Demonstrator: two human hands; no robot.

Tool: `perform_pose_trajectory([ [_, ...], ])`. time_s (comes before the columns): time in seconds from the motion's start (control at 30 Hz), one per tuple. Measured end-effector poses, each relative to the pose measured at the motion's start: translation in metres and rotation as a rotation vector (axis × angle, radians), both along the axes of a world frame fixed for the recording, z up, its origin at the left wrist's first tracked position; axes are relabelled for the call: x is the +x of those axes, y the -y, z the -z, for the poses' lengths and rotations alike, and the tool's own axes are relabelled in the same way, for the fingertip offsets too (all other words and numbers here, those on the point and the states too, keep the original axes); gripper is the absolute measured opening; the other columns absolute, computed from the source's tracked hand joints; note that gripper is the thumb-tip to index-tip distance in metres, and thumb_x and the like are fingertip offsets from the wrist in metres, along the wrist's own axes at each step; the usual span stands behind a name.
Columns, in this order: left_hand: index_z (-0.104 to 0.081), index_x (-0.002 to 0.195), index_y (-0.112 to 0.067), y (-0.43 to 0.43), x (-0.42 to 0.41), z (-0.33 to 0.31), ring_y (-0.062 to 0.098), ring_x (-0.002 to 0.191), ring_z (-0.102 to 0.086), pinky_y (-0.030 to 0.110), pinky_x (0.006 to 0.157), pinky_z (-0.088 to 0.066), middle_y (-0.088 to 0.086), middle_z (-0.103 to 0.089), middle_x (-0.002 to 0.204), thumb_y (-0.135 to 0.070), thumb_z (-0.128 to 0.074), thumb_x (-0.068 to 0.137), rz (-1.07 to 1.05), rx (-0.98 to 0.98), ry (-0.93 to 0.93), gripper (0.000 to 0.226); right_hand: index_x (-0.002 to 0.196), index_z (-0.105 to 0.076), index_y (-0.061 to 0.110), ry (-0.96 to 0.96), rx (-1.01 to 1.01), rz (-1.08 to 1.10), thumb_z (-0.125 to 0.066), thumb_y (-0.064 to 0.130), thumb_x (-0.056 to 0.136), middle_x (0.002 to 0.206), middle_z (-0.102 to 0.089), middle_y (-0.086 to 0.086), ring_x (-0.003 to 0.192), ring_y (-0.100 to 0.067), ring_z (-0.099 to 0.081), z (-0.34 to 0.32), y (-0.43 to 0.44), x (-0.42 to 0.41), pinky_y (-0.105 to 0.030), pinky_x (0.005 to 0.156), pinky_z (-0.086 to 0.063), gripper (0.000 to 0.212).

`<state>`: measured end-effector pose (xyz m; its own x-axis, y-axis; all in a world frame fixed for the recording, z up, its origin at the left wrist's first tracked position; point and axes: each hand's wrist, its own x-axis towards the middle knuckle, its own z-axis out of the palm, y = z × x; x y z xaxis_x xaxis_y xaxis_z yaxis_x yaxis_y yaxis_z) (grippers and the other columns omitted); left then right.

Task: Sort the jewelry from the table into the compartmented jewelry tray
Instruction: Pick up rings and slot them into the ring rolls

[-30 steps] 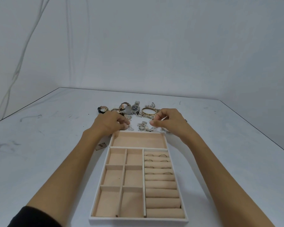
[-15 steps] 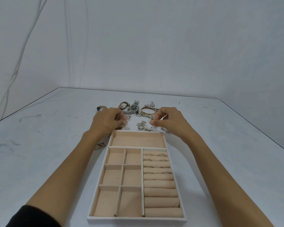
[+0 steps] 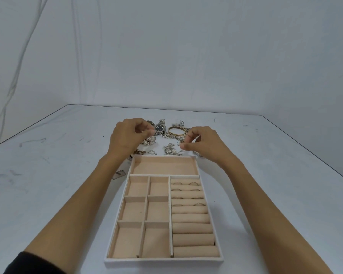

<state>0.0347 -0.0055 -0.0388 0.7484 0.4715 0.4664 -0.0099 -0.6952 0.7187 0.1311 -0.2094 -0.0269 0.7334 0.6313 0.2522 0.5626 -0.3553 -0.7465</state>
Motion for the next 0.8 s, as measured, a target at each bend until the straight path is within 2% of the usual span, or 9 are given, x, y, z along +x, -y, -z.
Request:
perform_pose_trajectory([
  [0.13, -0.068, 0.071, -0.036, 0.007, -0.006, -0.010, 0.016, 0.078, -0.065, 0.041, 0.082, -0.054, -0.013, -0.070, 0.077, -0.031, -0.076, 0.078, 0.027, -0.001, 0.033, 0.012, 0.080, -0.067, 0.005, 0.012, 0.012, 0.006, -0.078, 0.014, 0.076, 0.072, -0.064, 0.004, 0.053, 0.005, -0.051, -0.005, 0.003, -0.002, -0.006, 0.049, -0.036, 0.015],
  [0.17, -0.068, 0.072, -0.035, 0.009, -0.009, -0.013, 0.016, 0.078, -0.065, 0.037, 0.080, -0.054, -0.012, -0.071, 0.078, -0.031, -0.076, 0.079, 0.039, -0.001, 0.045, 0.011, 0.079, -0.067, 0.005, 0.015, 0.023, 0.006, -0.079, 0.014, 0.076, 0.074, -0.066, -0.002, 0.058, -0.001, -0.053, -0.006, 0.004, -0.002, -0.010, 0.053, -0.040, 0.015],
  [0.23, -0.070, 0.075, -0.032, 0.016, -0.015, -0.017, 0.016, 0.077, -0.064, 0.023, 0.073, -0.049, -0.009, -0.071, 0.079, -0.029, -0.076, 0.079, 0.078, -0.016, 0.068, 0.008, 0.075, -0.067, 0.008, 0.016, 0.053, 0.015, -0.080, 0.015, 0.074, 0.080, -0.069, -0.014, 0.066, -0.013, -0.055, -0.009, 0.007, -0.004, -0.027, 0.064, -0.049, 0.015],
  [0.3, -0.071, 0.076, -0.030, 0.022, -0.023, -0.020, 0.014, 0.074, -0.062, 0.012, 0.065, -0.042, -0.006, -0.072, 0.079, -0.028, -0.077, 0.079, 0.122, -0.015, 0.078, 0.007, 0.073, -0.067, 0.012, 0.011, 0.086, 0.025, -0.081, 0.016, 0.074, 0.079, -0.068, -0.015, 0.067, -0.016, -0.056, -0.011, 0.010, -0.006, -0.038, 0.073, -0.054, 0.015],
  [0.4, -0.073, 0.079, -0.025, 0.032, -0.036, -0.022, 0.002, 0.064, -0.055, 0.004, 0.057, -0.035, -0.005, -0.071, 0.078, -0.026, -0.078, 0.078, 0.181, -0.005, 0.056, 0.005, 0.073, -0.066, 0.015, -0.017, 0.151, 0.026, -0.082, 0.019, 0.074, 0.067, -0.062, 0.000, 0.064, -0.012, -0.055, -0.013, 0.019, -0.016, -0.031, 0.068, -0.050, 0.017],
  [0.47, -0.074, 0.081, -0.020, 0.041, -0.047, -0.024, -0.002, 0.061, -0.054, 0.004, 0.058, -0.036, -0.007, -0.071, 0.076, -0.022, -0.078, 0.078, 0.230, -0.025, 0.058, 0.005, 0.072, -0.065, 0.015, -0.033, 0.202, 0.015, -0.082, 0.018, 0.074, 0.063, -0.060, 0.007, 0.063, -0.013, -0.053, -0.014, 0.027, -0.028, -0.026, 0.063, -0.047, 0.017],
  [0.63, -0.073, 0.075, -0.023, 0.065, -0.076, -0.019, -0.003, 0.067, -0.056, 0.005, 0.066, -0.037, -0.011, -0.070, 0.074, -0.015, -0.079, 0.075, 0.319, -0.047, 0.070, 0.010, 0.075, -0.068, 0.008, -0.044, 0.278, -0.057, -0.083, 0.014, 0.071, 0.066, -0.063, 0.007, 0.060, -0.010, -0.051, -0.008, 0.051, -0.067, -0.021, 0.058, -0.045, 0.016],
  [0.8, -0.076, 0.077, -0.019, 0.076, -0.096, -0.004, 0.007, 0.070, -0.060, 0.007, 0.071, -0.040, -0.008, -0.072, 0.072, -0.017, -0.081, 0.073, 0.404, -0.098, -0.020, 0.007, 0.073, -0.071, 0.009, -0.113, 0.297, -0.069, -0.084, 0.012, 0.068, 0.066, -0.065, 0.004, 0.058, -0.005, -0.050, 0.008, 0.074, -0.098, -0.019, 0.056, -0.040, 0.014],
])
